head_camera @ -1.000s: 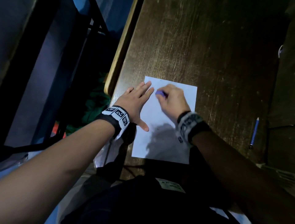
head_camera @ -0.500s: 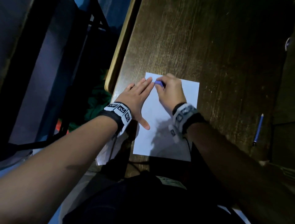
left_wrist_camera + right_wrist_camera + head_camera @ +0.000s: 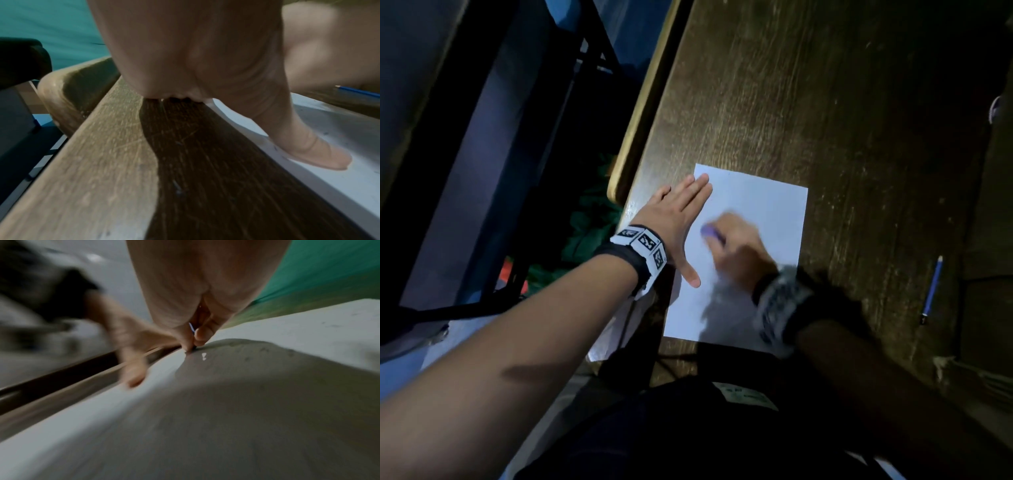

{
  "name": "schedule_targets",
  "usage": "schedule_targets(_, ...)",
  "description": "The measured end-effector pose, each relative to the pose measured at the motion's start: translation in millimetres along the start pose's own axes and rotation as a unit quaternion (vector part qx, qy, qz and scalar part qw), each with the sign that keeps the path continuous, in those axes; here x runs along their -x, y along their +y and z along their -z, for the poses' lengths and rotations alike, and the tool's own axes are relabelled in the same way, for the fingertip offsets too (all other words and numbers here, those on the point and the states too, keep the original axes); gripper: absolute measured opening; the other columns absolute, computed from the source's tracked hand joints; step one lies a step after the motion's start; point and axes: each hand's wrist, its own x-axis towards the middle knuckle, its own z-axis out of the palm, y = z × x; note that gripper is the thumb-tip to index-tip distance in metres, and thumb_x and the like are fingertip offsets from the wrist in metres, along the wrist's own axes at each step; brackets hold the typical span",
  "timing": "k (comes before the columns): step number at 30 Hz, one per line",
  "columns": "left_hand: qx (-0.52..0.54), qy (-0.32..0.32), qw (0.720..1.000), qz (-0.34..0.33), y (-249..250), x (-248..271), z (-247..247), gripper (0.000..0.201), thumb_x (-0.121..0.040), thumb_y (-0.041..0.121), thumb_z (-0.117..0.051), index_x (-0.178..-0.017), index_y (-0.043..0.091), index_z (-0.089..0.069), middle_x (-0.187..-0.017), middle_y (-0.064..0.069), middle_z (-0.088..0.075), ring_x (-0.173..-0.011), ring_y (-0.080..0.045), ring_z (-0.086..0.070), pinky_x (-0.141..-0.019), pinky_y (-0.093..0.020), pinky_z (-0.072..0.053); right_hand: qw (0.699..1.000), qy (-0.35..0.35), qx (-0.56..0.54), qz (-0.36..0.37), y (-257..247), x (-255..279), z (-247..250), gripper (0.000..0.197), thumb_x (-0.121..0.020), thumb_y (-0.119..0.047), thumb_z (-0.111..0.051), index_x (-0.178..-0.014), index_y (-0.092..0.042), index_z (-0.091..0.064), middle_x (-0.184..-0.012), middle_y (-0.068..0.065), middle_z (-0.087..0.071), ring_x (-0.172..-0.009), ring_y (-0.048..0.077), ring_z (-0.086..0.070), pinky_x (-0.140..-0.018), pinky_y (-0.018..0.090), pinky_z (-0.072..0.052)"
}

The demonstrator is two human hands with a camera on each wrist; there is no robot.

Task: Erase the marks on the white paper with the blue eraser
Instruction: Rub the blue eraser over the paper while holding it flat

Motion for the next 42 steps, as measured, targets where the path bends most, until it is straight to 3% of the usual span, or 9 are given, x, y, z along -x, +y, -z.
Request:
schedule_targets(3, 0.003, 0.001, 1.0, 0.0, 0, 0, 1, 0.179, -0.027, 0.098, -0.068, -0.16, 0.017, 0.02, -0.166, 0.003, 0.028, -0.153, -0.017, 0.025, -0.125, -0.045, 0.008, 0.989, -0.133, -0.01, 0.06, -2, 36, 5, 0.005, -0.086, -0.006, -0.065, -0.084, -0.007, -0.07, -0.08, 0.011, -0.062, -0.076, 0.028, -0.059, -0.071, 0.034, -0.048)
schedule_targets(10, 0.008, -0.013, 1.0, -0.001, 4, 3, 6, 0.179, -0.029, 0.095, -0.073, -0.159, 0.017, 0.021, -0.166, 0.002, 0.028, -0.153, -0.017, 0.025, -0.123, -0.044, 0.009, 0.995, 0.084, 0.012, -0.06, 19, -53, 17, 0.009, -0.09, -0.008, -0.062, -0.092, -0.006, -0.071, -0.091, 0.008, -0.063, -0.084, 0.021, -0.059, -0.078, 0.021, -0.043)
schedule_targets(16, 0.009, -0.007, 1.0, 0.006, 2, 2, 3, 0.18, -0.027, 0.096, -0.071, -0.16, 0.017, 0.019, -0.167, 0.003, 0.027, -0.152, -0.016, 0.026, -0.123, -0.043, 0.011, 0.992, -0.105, -0.024, 0.063, 2, 56, 2, 0.006, -0.088, -0.005, -0.064, -0.086, -0.007, -0.069, -0.083, 0.008, -0.062, -0.079, 0.025, -0.06, -0.073, 0.038, -0.049)
schedule_targets(23, 0.012, -0.014, 1.0, 0.005, 5, 3, 6, 0.18, -0.027, 0.096, -0.072, -0.16, 0.017, 0.02, -0.167, 0.002, 0.028, -0.153, -0.016, 0.026, -0.124, -0.045, 0.009, 0.993, 0.089, 0.003, -0.074, 26, -34, 14, 0.01, -0.09, -0.009, -0.062, -0.094, -0.007, -0.072, -0.091, 0.006, -0.065, -0.086, 0.022, -0.062, -0.081, 0.021, -0.044)
schedule_targets(29, 0.009, -0.017, 1.0, 0.008, 3, 3, 6, 0.179, -0.028, 0.095, -0.073, -0.159, 0.017, 0.021, -0.166, 0.003, 0.028, -0.152, -0.016, 0.027, -0.124, -0.044, 0.01, 0.994, -0.104, -0.001, 0.043, 12, 70, 5, 0.004, -0.089, -0.009, -0.065, -0.089, -0.007, -0.068, -0.088, 0.008, -0.063, -0.084, 0.024, -0.061, -0.077, 0.032, -0.047)
schedule_targets(32, 0.016, -0.017, 1.0, 0.005, 5, 4, 7, 0.178, -0.029, 0.094, -0.074, -0.16, 0.017, 0.019, -0.167, 0.003, 0.026, -0.153, -0.017, 0.025, -0.123, -0.044, 0.01, 0.999, 0.004, 0.047, -0.011, 31, 6, 14, 0.013, -0.089, -0.015, -0.062, -0.093, -0.006, -0.071, -0.093, 0.013, -0.068, -0.088, 0.03, -0.065, -0.082, 0.03, -0.046)
schedule_targets(35, 0.016, -0.022, 1.0, 0.004, 7, 4, 8, 0.179, -0.029, 0.095, -0.074, -0.159, 0.017, 0.021, -0.166, 0.003, 0.028, -0.152, -0.017, 0.026, -0.124, -0.046, 0.009, 0.995, 0.078, 0.034, -0.048, 35, -46, 28, 0.012, -0.091, -0.013, -0.062, -0.097, -0.009, -0.072, -0.094, 0.005, -0.065, -0.088, 0.018, -0.061, -0.081, 0.017, -0.04)
schedule_targets(38, 0.012, -0.014, 1.0, 0.007, 5, 3, 6, 0.181, -0.025, 0.095, -0.073, -0.16, 0.017, 0.02, -0.167, 0.002, 0.026, -0.153, -0.017, 0.025, -0.124, -0.046, 0.008, 0.997, 0.059, 0.03, -0.029, 24, -4, 10, 0.011, -0.09, -0.007, -0.061, -0.094, -0.005, -0.071, -0.09, 0.012, -0.065, -0.086, 0.028, -0.062, -0.082, 0.027, -0.042)
schedule_targets(42, 0.016, -0.008, 1.0, 0.006, 3, 4, 6, 0.181, -0.026, 0.094, -0.074, -0.16, 0.017, 0.019, -0.167, 0.003, 0.026, -0.153, -0.017, 0.025, -0.123, -0.044, 0.009, 0.995, -0.089, -0.017, 0.042, 9, 89, 0, 0.005, -0.089, -0.007, -0.063, -0.088, -0.007, -0.068, -0.088, 0.008, -0.061, -0.082, 0.027, -0.061, -0.075, 0.034, -0.048)
